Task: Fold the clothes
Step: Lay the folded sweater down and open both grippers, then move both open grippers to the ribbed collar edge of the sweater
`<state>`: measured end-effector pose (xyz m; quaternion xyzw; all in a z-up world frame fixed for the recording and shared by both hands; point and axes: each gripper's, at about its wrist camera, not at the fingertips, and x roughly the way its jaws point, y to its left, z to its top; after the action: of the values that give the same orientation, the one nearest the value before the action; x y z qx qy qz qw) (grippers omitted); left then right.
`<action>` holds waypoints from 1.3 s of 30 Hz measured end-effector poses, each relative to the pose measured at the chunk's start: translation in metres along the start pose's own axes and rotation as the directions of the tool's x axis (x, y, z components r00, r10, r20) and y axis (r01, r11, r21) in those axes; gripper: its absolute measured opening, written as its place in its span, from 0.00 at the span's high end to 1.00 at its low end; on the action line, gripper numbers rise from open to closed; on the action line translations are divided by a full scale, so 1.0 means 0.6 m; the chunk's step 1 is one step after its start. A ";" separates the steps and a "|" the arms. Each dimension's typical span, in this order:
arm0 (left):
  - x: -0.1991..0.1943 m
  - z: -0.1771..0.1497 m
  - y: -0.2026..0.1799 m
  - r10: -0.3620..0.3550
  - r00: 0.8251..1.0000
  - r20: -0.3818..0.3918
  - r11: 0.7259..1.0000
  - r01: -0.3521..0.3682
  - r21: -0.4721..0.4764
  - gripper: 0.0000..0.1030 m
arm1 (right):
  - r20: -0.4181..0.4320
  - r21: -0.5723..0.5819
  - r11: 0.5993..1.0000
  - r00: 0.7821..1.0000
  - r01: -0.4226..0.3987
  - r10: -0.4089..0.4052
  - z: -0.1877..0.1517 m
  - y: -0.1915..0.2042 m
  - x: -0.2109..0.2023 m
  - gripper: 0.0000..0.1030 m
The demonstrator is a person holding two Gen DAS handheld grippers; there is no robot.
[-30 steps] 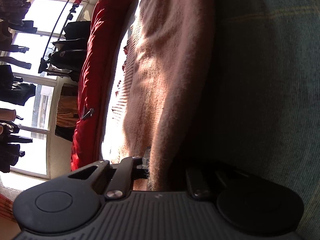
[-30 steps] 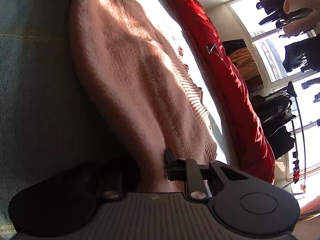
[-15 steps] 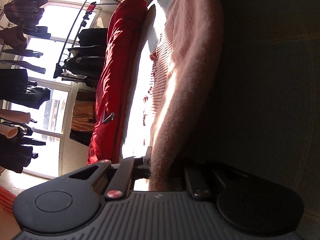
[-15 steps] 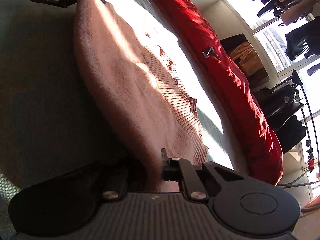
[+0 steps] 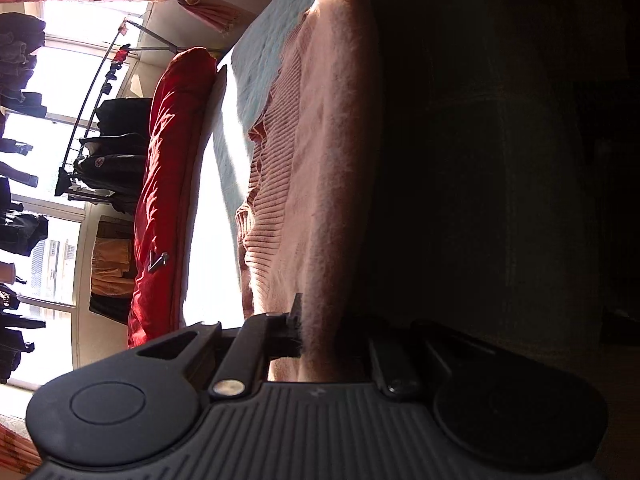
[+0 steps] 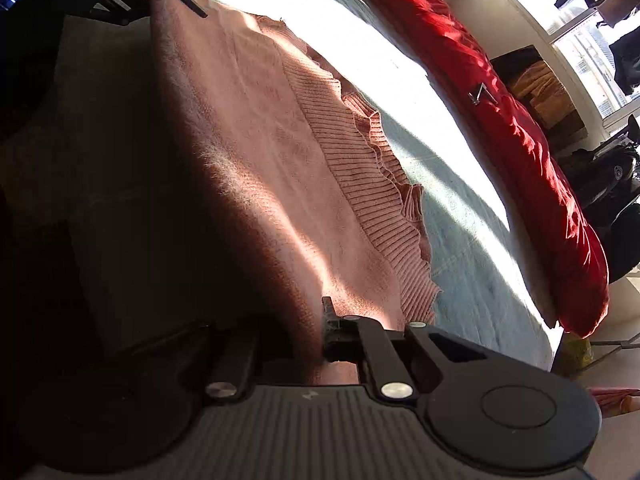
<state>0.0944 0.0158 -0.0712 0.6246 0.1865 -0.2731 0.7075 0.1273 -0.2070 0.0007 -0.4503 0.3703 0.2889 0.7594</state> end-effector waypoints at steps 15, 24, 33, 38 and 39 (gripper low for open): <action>-0.017 -0.064 0.038 -0.375 0.923 -0.091 0.918 0.356 -0.172 0.64 | -0.087 0.127 0.974 0.976 -0.186 0.198 -0.054 0.037 0.004 0.59; -0.018 -0.122 0.180 -0.331 0.940 0.081 0.738 0.312 -0.598 0.54 | 0.161 0.424 0.880 0.974 -0.214 0.159 -0.086 -0.077 -0.067 0.37; 0.091 -0.136 0.112 -0.496 0.848 0.185 0.487 0.448 -0.750 0.51 | 0.104 0.591 0.749 0.949 -0.301 0.299 -0.122 -0.044 0.075 0.37; 0.084 -0.150 0.172 -0.371 0.904 0.214 0.460 0.379 -0.803 0.50 | 0.194 0.676 0.675 0.955 -0.295 0.224 -0.142 -0.084 0.052 0.37; 0.090 -0.156 0.188 -0.335 0.920 0.202 0.446 0.344 -0.827 0.50 | 0.212 0.690 0.663 0.957 -0.291 0.199 -0.144 -0.098 0.049 0.37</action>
<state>0.2138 0.1077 -0.0297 0.1479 0.4130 -0.2853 0.8522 0.1631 -0.3066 -0.0232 -0.0483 0.4649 0.2479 0.8486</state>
